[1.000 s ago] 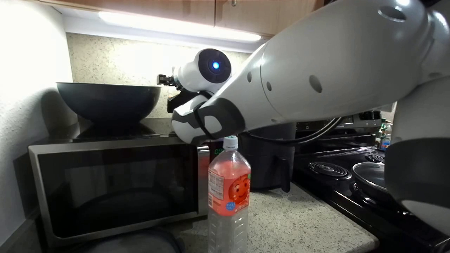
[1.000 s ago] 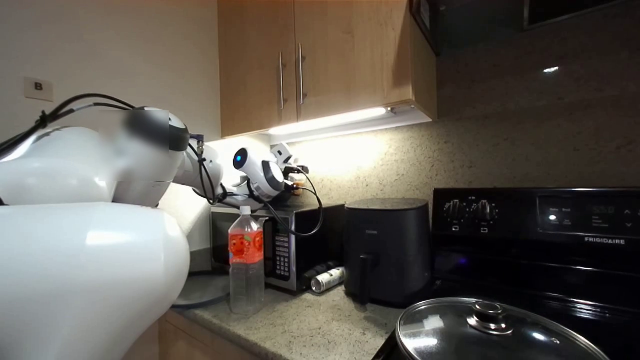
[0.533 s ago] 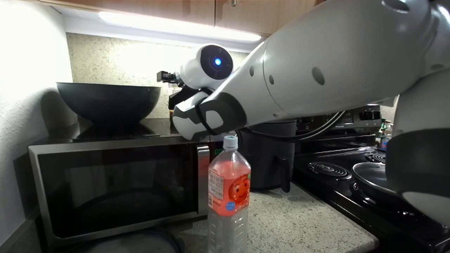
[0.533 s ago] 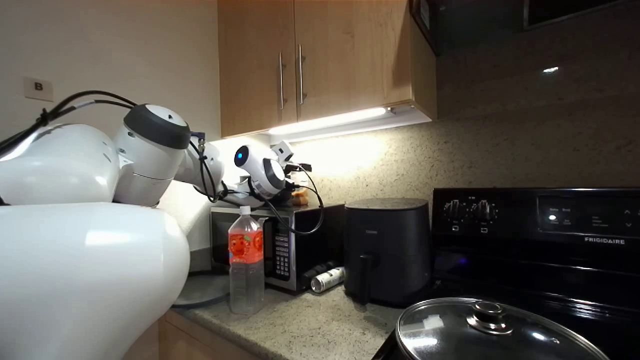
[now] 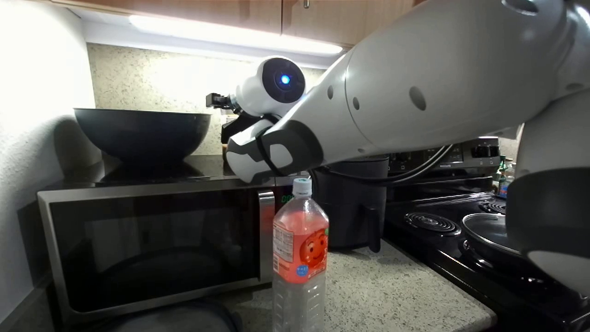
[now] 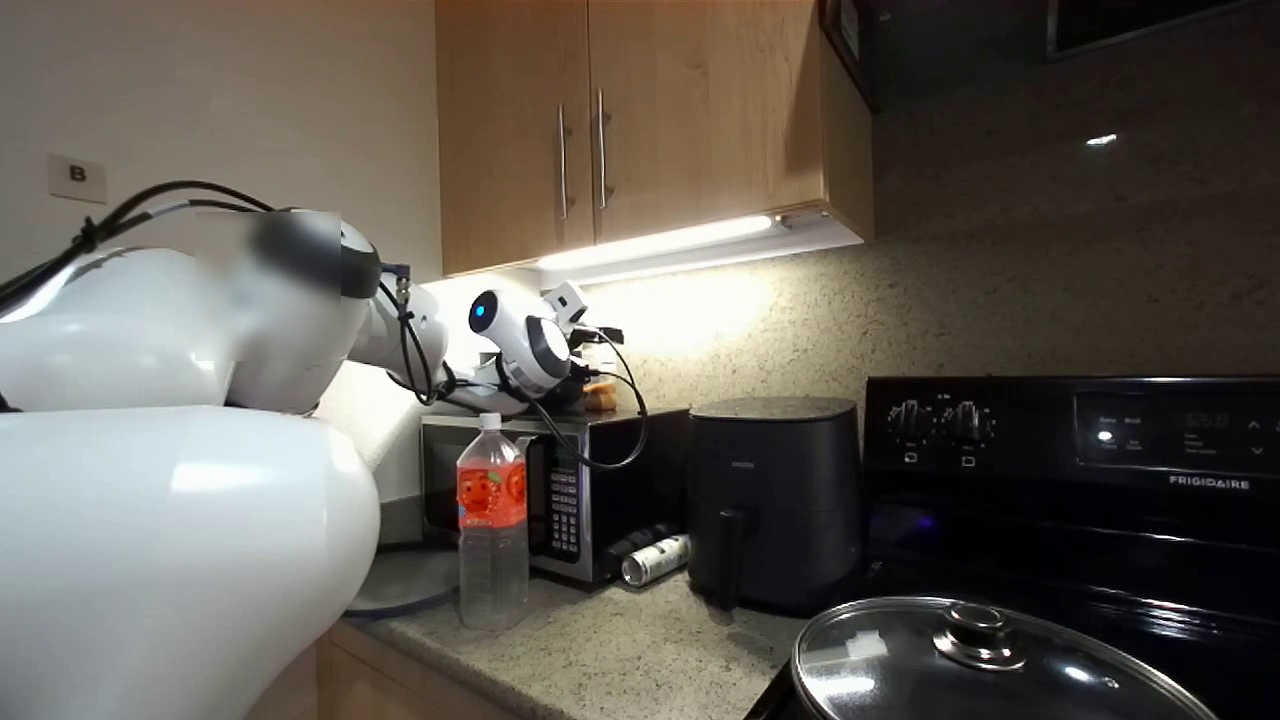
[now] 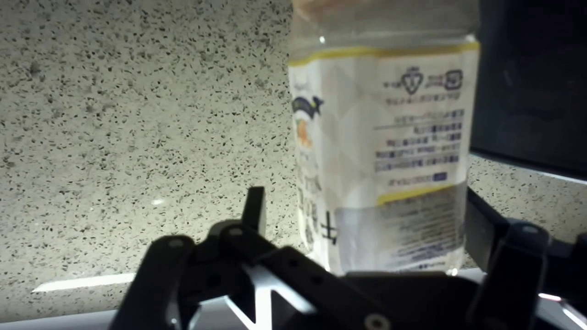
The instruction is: Put the right bottle on the top of the microwave
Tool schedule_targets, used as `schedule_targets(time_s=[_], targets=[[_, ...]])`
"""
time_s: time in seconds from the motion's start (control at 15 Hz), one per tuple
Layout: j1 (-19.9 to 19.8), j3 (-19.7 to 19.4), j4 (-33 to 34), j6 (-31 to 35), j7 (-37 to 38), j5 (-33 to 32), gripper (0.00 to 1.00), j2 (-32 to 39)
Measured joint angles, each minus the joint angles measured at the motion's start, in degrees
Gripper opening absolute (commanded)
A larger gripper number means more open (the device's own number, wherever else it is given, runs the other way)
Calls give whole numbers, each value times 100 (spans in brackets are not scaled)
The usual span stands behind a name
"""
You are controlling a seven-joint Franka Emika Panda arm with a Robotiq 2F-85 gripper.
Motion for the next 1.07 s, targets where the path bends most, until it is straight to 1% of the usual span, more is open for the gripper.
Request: schedule_targets(time_s=[0.53,0.67,0.8,0.87,1.07], targets=[[0,2,0,0,0,0,100,1],[57,-24,-75,-3,0,0,100,6],[343,-248,-438,-45,1,34,100,22],[576,-450,-707,-95,2,104,100,42],[1441,-1161,-1618,-341,4,370,100,138]])
